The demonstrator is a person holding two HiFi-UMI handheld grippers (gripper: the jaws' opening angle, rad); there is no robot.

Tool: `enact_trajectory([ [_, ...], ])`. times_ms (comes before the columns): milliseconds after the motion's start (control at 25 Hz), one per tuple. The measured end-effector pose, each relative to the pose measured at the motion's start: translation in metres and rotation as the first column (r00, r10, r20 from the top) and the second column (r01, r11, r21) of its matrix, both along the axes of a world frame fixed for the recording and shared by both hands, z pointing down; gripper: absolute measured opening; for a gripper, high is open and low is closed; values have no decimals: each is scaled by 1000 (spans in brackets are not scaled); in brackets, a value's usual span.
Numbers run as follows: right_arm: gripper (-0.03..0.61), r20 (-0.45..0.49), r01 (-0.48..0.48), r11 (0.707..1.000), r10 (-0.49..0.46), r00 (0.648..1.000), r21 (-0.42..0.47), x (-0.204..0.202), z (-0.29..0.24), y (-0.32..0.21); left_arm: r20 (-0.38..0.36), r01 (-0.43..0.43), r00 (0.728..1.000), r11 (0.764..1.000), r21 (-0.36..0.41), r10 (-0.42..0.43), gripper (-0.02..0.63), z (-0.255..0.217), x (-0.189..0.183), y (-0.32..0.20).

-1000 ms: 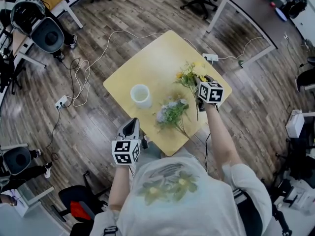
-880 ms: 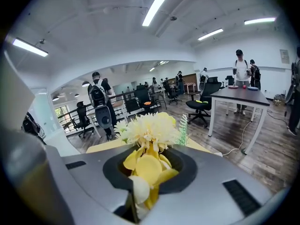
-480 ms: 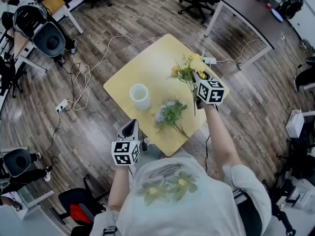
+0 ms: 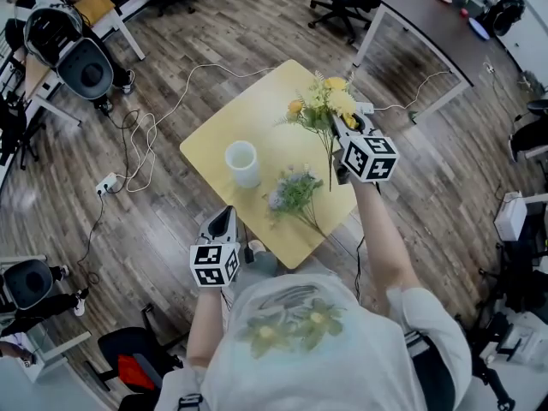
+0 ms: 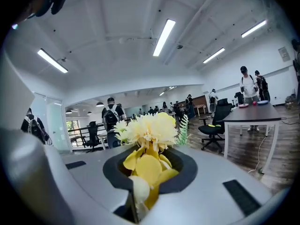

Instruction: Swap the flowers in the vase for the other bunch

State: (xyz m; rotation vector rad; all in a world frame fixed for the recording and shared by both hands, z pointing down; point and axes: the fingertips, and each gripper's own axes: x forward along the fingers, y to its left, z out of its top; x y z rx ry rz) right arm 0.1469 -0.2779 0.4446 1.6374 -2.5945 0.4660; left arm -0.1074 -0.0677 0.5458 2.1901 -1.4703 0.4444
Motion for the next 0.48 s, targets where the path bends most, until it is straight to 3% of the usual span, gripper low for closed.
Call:
enact_trajectory([
  [480, 86, 39, 55, 994, -59, 998, 93, -17, -47, 24, 3, 18, 1000, 1000, 12, -18, 17, -6, -5, 23],
])
